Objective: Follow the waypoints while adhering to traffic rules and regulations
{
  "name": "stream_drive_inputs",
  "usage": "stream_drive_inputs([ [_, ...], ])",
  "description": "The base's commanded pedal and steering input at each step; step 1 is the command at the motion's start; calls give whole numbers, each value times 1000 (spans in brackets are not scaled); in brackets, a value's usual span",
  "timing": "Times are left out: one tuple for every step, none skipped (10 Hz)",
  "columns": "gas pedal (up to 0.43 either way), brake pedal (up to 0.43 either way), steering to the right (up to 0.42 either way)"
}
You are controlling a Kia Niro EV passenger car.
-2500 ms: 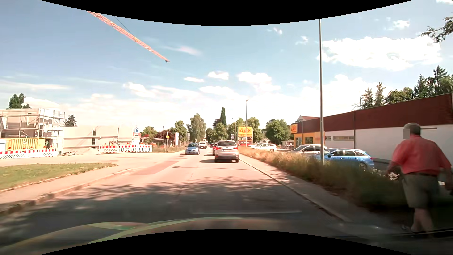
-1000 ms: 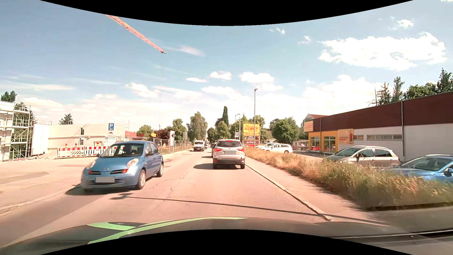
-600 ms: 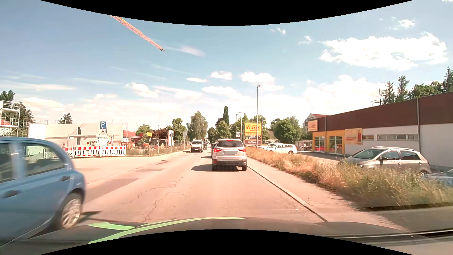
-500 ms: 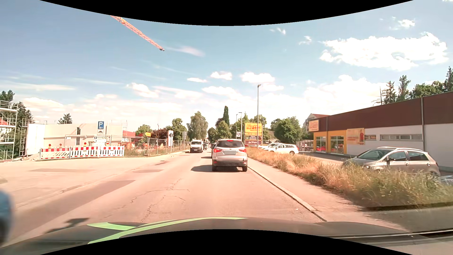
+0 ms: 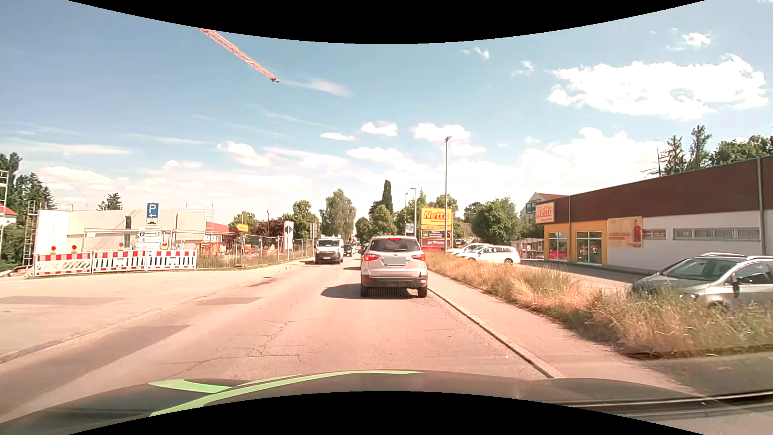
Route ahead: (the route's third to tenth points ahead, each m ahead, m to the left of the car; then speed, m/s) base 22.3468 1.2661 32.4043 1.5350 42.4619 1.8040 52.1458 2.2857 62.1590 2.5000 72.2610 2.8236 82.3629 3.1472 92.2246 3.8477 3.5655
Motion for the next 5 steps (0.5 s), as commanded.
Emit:
stream_drive_inputs([
  [0, 0, -12],
  [0, 0, -12],
  [0, 0, -12],
  [0, 0, -13],
  [0, 0, -13],
])
